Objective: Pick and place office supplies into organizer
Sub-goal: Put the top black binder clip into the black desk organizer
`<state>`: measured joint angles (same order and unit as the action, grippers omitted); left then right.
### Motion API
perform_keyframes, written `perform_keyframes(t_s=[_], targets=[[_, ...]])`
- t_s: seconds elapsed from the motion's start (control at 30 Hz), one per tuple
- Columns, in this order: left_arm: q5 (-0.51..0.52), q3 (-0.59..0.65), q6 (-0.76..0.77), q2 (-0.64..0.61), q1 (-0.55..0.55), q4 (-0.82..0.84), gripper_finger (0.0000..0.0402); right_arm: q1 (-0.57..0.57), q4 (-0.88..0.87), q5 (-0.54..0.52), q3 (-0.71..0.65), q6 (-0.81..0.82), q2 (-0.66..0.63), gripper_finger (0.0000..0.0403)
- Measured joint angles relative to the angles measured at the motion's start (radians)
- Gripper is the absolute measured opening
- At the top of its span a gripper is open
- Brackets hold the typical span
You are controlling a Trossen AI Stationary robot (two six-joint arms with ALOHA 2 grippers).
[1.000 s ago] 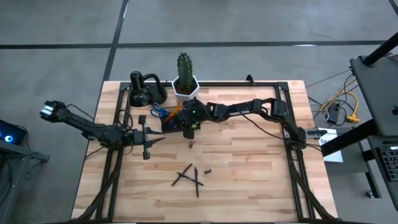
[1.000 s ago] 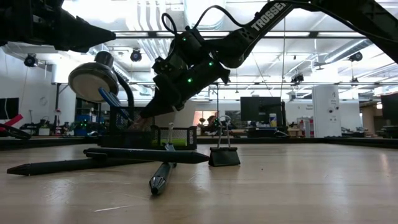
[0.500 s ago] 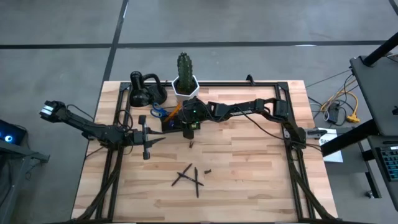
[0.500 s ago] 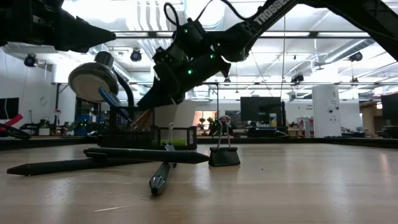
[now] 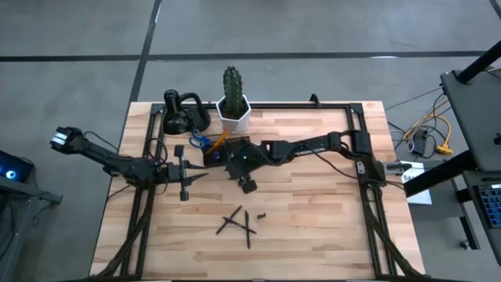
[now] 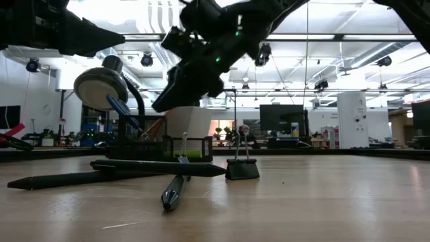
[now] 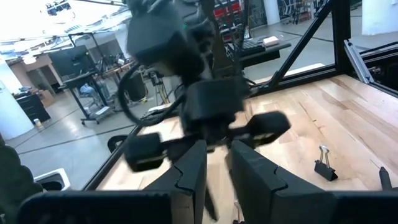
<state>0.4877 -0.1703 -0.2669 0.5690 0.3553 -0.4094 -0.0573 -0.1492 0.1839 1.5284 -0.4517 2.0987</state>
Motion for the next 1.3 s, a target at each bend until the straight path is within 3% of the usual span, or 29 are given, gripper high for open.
perform_keyframes(t_s=[0.47, 1.3], targets=[[0.0, 0.0, 0.0, 0.0, 0.0, 0.0, 0.0059, 0.031, -0.318, -0.001, 0.0, -0.371, -0.052, 0.0138], [0.0, 0.0, 0.0, 0.0, 0.0, 0.0, 0.0059, 0.031, -0.197, 0.0, -0.061, -0.45, -0.047, 0.0148]])
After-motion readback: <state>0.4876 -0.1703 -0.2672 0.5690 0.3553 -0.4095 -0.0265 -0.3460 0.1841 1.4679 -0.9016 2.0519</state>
